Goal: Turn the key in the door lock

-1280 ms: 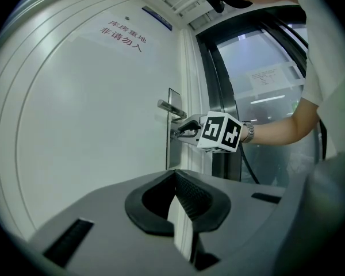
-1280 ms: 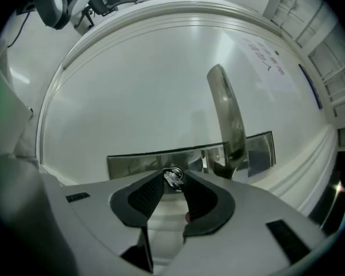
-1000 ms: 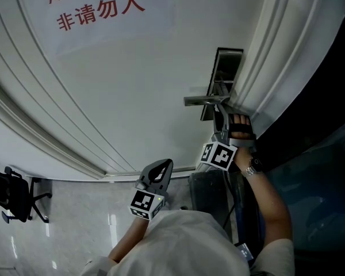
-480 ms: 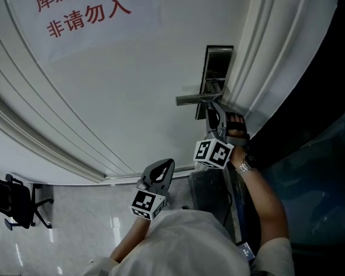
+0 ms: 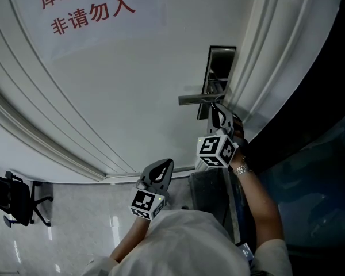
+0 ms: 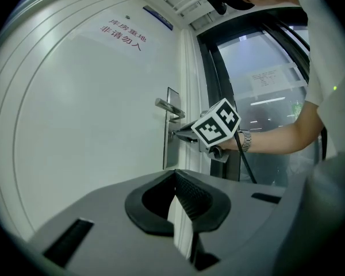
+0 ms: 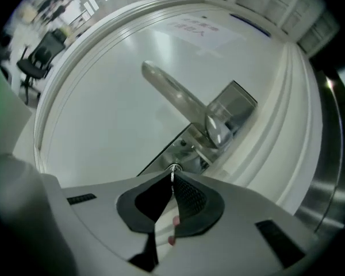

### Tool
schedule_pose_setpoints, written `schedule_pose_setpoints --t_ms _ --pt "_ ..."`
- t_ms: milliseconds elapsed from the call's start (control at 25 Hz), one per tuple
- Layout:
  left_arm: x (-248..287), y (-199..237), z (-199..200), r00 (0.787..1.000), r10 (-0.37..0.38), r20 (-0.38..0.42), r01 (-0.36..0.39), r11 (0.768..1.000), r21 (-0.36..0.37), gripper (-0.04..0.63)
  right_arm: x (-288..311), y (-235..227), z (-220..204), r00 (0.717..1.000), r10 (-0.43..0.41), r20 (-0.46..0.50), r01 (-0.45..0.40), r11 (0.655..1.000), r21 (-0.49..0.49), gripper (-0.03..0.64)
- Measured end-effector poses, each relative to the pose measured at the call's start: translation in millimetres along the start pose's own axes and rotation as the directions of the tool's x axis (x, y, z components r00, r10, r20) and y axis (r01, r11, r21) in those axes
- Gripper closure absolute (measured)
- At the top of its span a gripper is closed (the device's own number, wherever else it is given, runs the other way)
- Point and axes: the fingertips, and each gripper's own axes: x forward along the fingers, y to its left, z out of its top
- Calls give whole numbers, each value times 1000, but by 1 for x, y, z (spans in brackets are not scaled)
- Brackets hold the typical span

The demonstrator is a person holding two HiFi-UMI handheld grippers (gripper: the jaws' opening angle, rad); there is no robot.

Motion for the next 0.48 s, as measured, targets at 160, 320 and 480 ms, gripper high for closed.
schedule_pose_setpoints --t_ms 160,320,480 --pt "0 -2 0 1000 -5 -2 5 1000 4 589 -1 -2 0 1000 13 -11 -12 993 115 606" --pt "-1 -2 0 1000 -6 -3 6 1000 6 589 0 -3 -1 999 45 -8 -41 951 308 606" --pt "-2 -4 -3 1000 -18 -14 18 1000 9 589 1 -4 -2 996 90 21 -87 827 555 604"
